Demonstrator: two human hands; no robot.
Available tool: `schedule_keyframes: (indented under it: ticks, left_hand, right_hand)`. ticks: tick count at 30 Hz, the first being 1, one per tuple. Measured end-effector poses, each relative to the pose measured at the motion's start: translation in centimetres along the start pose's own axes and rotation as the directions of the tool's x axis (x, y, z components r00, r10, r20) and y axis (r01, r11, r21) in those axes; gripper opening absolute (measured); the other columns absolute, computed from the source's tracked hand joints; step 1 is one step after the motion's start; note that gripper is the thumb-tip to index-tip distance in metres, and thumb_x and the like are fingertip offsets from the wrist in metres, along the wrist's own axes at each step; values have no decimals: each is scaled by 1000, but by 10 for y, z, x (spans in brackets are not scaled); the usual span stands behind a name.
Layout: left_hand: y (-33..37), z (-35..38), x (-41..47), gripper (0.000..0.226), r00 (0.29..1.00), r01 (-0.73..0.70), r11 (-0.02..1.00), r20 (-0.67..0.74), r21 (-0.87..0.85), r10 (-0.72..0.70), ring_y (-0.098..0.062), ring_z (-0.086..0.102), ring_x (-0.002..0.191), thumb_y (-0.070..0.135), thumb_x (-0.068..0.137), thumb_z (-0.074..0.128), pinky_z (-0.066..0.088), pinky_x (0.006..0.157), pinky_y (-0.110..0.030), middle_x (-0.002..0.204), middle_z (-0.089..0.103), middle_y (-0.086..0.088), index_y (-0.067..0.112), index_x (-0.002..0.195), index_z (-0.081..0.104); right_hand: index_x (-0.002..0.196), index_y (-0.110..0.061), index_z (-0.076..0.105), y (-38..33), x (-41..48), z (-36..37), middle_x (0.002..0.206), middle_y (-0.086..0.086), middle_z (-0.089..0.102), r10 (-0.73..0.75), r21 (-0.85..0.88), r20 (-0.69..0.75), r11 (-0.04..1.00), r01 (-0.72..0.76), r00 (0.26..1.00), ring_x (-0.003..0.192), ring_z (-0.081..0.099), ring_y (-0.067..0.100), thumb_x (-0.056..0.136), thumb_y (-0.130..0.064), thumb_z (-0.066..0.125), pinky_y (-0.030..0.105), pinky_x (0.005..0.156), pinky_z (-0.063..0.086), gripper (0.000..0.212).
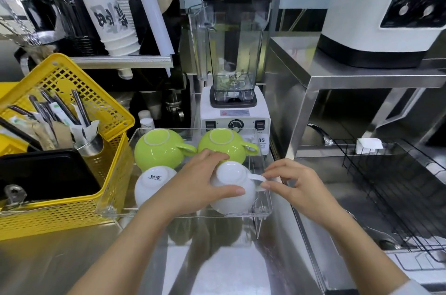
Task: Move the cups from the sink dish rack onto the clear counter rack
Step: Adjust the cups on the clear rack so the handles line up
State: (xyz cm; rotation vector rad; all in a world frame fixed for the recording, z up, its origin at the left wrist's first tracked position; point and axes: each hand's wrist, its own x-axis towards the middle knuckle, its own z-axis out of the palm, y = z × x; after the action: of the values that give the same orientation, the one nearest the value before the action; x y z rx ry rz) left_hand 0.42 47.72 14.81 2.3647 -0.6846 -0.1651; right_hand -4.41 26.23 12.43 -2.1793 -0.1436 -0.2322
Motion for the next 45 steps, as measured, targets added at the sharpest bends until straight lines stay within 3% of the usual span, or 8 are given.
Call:
schedule_keyframes:
  ticks: [6,9,14,18,25,32,38,45]
  left_hand:
    - [0,-24,25,54,965,-31,998,-260,50,43,-17,44,120,40,81,64,36,99,-32,125,48,3,19,127,46]
    - [-4,-31,50,68,983,80,979,-178,185,-46,-24,36,129,43,80,64,30,105,-36,141,42,-6,16,136,35]
    - [-17,-26,64,62,988,157,973,-32,172,-154,-25,50,116,49,76,65,40,99,-40,128,56,-4,19,127,45]
    - [-25,-24,60,60,988,147,989,-39,26,-146,-19,51,115,47,76,67,42,99,-40,128,54,2,23,126,47]
    - [-30,-25,57,63,986,150,984,-90,95,-142,-25,40,125,48,79,63,33,106,-42,131,47,-6,20,132,43]
    - [-47,-76,33,42,926,190,978,-348,84,-150,-22,45,125,32,89,56,36,100,-36,136,52,-2,18,128,50]
    - [-83,-86,11,48,926,300,954,-244,9,-289,-19,42,127,34,88,56,34,100,-33,141,45,-3,18,132,45]
    - [-84,-82,-4,54,924,278,957,-251,-80,-289,-13,36,127,29,88,58,31,101,-29,146,37,-2,21,137,37]
  right_hand:
    - [88,-13,73,-7,27,-6,90,9,69,39,28,-190,999,-34,981,73,57,8,79,-14,70,13,70,44,10]
    - [91,-11,73,-5,50,-3,85,3,65,107,-85,-221,988,-129,969,78,57,19,82,-18,67,33,79,46,13]
    - [93,-14,74,-1,73,10,69,-6,53,156,-235,-92,956,-173,984,80,54,25,83,-22,65,36,74,44,15]
    - [85,-13,75,0,81,13,85,18,65,181,-263,-102,943,-202,978,85,58,32,80,-23,67,41,77,47,13]
    - [101,-20,70,-2,86,10,101,7,68,207,-303,-63,928,-217,976,96,60,27,80,-35,67,39,84,46,26]
    - [96,-13,72,-50,93,9,92,6,66,12,-230,-27,973,-18,1000,89,58,23,84,-27,64,41,85,47,20]
    - [104,-20,69,-77,116,56,110,7,66,-72,-454,269,870,192,960,107,55,27,81,-36,65,40,95,37,28]
    - [100,-24,67,-77,133,88,107,3,59,-72,-643,311,718,266,948,113,47,25,78,-45,64,46,102,23,30]
